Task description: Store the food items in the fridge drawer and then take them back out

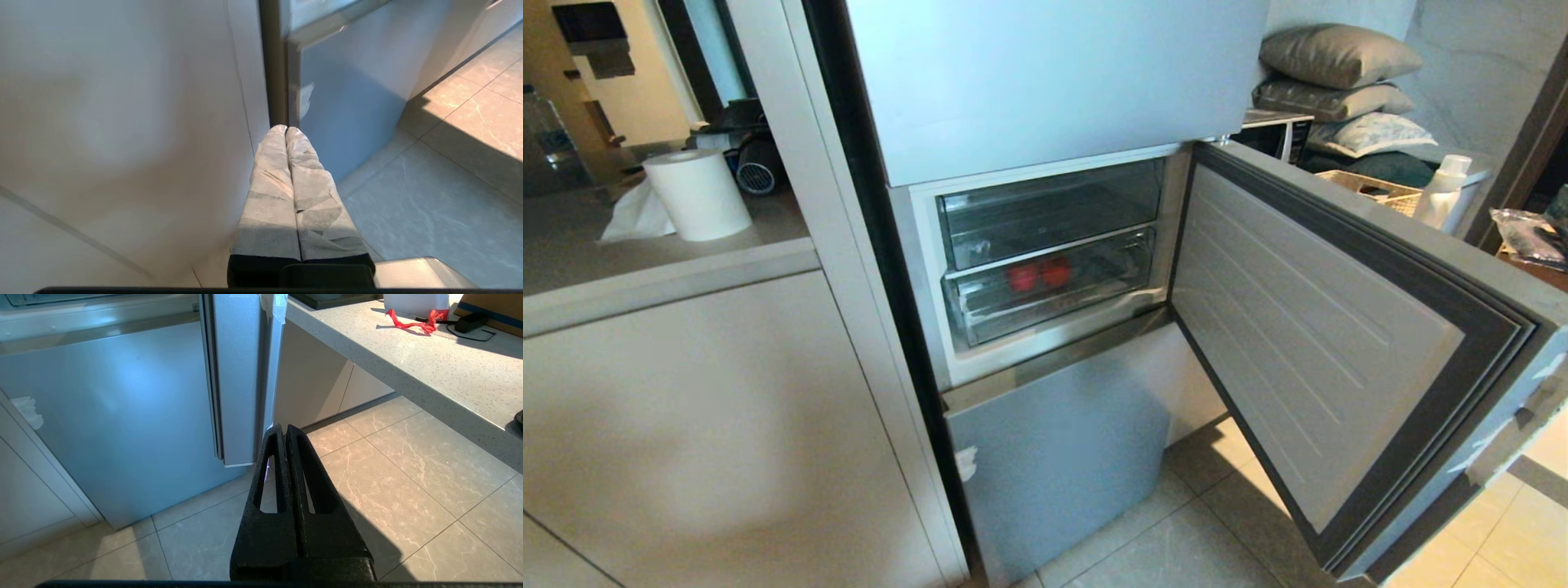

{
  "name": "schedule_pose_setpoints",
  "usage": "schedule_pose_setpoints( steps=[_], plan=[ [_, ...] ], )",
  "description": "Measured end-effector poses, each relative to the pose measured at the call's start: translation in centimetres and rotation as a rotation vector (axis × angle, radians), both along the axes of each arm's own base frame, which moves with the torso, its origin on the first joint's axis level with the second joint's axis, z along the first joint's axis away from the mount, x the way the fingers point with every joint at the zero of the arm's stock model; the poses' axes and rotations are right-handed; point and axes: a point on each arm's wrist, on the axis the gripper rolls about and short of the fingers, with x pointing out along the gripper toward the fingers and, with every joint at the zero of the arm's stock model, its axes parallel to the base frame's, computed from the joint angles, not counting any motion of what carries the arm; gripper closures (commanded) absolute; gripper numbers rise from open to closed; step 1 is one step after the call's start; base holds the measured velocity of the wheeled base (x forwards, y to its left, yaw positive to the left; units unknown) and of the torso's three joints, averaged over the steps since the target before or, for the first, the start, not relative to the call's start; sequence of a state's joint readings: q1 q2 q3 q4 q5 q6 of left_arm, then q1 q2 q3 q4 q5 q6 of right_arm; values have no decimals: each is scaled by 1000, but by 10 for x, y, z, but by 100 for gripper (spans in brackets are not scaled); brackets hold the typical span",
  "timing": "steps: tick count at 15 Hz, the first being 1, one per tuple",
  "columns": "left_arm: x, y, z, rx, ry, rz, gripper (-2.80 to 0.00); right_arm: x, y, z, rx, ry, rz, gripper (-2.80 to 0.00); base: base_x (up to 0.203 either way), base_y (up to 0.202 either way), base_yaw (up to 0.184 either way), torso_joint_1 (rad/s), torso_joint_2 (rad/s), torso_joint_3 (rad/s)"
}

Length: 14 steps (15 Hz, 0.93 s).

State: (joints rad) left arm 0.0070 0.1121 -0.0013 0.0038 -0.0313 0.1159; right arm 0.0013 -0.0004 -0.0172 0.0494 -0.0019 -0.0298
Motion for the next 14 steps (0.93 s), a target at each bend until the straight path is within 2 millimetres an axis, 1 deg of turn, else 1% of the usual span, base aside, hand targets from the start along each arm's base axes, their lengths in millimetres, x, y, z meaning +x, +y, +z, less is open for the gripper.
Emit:
schedule_pose_setpoints(
  steps=[3, 6, 9, 10, 12, 13, 14],
  plan=[
    [-5, 0, -1, 8, -65, -8, 0, 1, 0, -1, 3, -6, -2, 0, 0, 0, 0, 0, 0, 0],
    [-7, 0, -2, 6, -101, -7, 0, 2, 0, 2, 12, -58, 0, 0, 0, 0, 0, 0, 0, 0],
    [-8, 0, -2, 19, -112, -10, 0, -2, 0, 25, 47, -271, 10, 0, 0, 0, 0, 0, 0, 0],
    [-8, 0, -2, 19, -115, -10, 0, -3, 0, 31, 83, -330, 28, 0, 0, 0, 0, 0, 0, 0],
    [-8, 0, -2, 9, -113, -8, 0, -6, 1, 38, 157, -397, 59, 0, 0, 0, 0, 0, 0, 0],
    [-8, 0, -2, 0, -113, -5, 0, -8, 1, 42, 172, -433, 66, 0, 0, 0, 0, 0, 0, 0],
    [-8, 0, -2, -1, -113, -5, 0, -9, 1, 45, 176, -432, 73, 0, 0, 0, 0, 0, 0, 0]
  ],
)
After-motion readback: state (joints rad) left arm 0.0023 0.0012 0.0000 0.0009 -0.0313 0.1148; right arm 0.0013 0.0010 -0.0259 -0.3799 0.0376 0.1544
